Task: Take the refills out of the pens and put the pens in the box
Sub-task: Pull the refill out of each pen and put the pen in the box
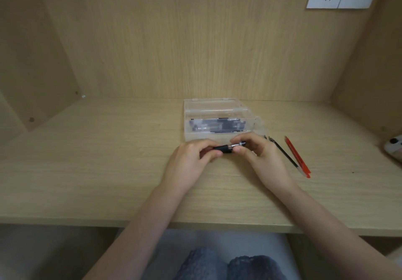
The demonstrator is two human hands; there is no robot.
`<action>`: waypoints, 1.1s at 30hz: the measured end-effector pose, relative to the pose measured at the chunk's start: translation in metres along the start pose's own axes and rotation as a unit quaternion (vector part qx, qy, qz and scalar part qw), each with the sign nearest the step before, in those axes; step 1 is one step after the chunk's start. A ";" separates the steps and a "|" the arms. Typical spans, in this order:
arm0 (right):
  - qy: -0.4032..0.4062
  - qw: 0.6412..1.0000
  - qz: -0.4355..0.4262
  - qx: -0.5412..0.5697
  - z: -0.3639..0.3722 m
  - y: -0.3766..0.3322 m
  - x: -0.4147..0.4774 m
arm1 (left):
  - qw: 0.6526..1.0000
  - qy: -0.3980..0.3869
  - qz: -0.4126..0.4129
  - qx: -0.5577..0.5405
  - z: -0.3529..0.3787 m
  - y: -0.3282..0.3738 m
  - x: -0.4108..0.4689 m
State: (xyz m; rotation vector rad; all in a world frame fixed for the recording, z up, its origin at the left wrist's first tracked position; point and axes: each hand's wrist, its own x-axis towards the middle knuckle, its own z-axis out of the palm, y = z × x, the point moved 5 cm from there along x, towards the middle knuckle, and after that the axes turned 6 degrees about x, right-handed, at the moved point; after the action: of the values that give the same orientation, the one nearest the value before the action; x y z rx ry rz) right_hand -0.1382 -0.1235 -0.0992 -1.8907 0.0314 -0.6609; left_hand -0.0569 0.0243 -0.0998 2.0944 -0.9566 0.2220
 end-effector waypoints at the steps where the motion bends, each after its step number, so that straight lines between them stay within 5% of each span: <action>1: 0.018 1.000 0.006 0.009 -0.002 0.001 0.000 | 1.000 0.011 -0.002 -0.006 0.000 0.000 0.002; 7: 0.073 0.996 -0.011 -0.058 -0.007 0.004 0.002 | 0.999 0.038 -0.005 -0.013 -0.018 -0.006 0.030; 19: 0.083 0.993 -0.003 -0.079 -0.010 0.010 0.005 | 0.994 -0.066 -0.061 0.057 0.014 -0.028 0.128; 33: 0.104 0.990 0.014 -0.094 -0.012 0.019 0.008 | 0.998 -0.044 0.045 0.032 -0.001 -0.007 0.048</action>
State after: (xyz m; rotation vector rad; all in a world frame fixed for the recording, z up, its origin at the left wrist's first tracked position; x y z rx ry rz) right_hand -0.1315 -0.1441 -0.1092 -1.9898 0.2631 -0.8583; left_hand -0.0181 0.0007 -0.0821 2.1363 -1.1103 0.2090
